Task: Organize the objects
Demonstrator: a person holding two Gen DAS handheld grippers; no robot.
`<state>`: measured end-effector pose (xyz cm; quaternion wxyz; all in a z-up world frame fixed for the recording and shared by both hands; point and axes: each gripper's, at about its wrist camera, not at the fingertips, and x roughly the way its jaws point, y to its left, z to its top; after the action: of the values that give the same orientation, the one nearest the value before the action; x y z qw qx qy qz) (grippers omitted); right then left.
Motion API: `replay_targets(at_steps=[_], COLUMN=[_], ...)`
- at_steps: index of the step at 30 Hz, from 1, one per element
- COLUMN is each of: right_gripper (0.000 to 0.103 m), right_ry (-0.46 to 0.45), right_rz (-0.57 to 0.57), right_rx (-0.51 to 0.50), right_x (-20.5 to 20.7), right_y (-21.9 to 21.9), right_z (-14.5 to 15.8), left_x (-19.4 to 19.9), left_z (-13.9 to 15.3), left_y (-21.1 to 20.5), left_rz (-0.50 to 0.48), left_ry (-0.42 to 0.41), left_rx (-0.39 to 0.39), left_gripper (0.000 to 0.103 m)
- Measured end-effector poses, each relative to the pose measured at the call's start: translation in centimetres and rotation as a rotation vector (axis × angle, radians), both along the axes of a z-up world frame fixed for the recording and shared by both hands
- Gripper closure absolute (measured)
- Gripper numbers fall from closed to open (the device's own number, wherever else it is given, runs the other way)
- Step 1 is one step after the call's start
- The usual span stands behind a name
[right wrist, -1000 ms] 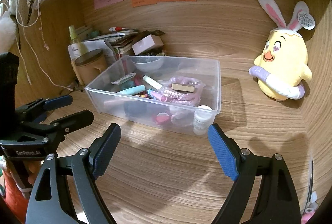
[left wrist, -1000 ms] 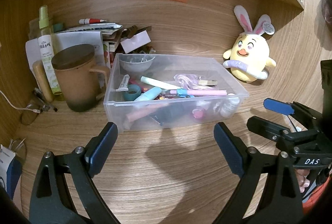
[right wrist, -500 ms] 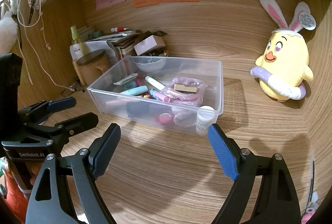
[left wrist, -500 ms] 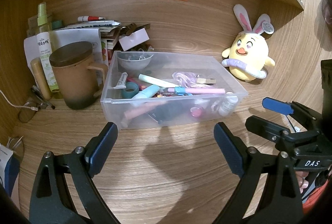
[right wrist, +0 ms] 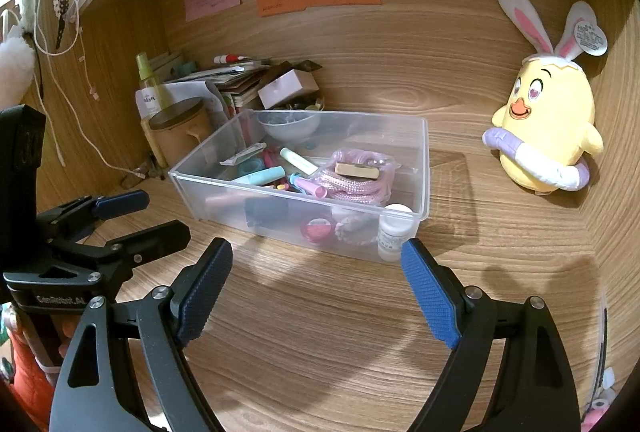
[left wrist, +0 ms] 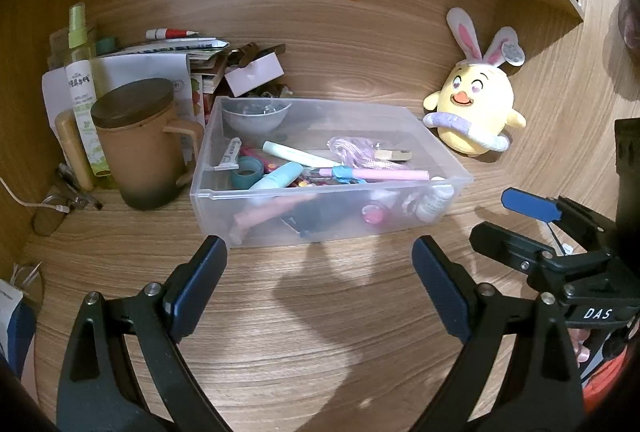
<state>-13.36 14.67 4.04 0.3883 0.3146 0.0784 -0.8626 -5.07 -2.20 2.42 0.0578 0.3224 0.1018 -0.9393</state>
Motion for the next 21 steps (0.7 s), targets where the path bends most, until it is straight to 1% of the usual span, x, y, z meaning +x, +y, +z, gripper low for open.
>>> replay_targets(at_steps=[6,15,21], right_gripper=[0.018,0.018,0.018], right_ry=[-0.001,0.001,-0.015], right_rz=[0.002,0.006,0.0], right_rx=[-0.002,-0.009,-0.008], right_x=[-0.04,0.29,-0.07], right_y=[0.1,0.04,0.0], right_z=[-0.01,0.12,-0.14], left_x=[0.07,-0.01,0.06], left_z=[-0.02,-0.19,-0.22], left_y=[-0.09,0.26,0.28], left_rz=[-0.002,-0.024,-0.023], left_ry=[-0.001,-0.018,-0.002], left_rx=[0.019,0.017,0.006], left_gripper=[0.008,0.008,0.008])
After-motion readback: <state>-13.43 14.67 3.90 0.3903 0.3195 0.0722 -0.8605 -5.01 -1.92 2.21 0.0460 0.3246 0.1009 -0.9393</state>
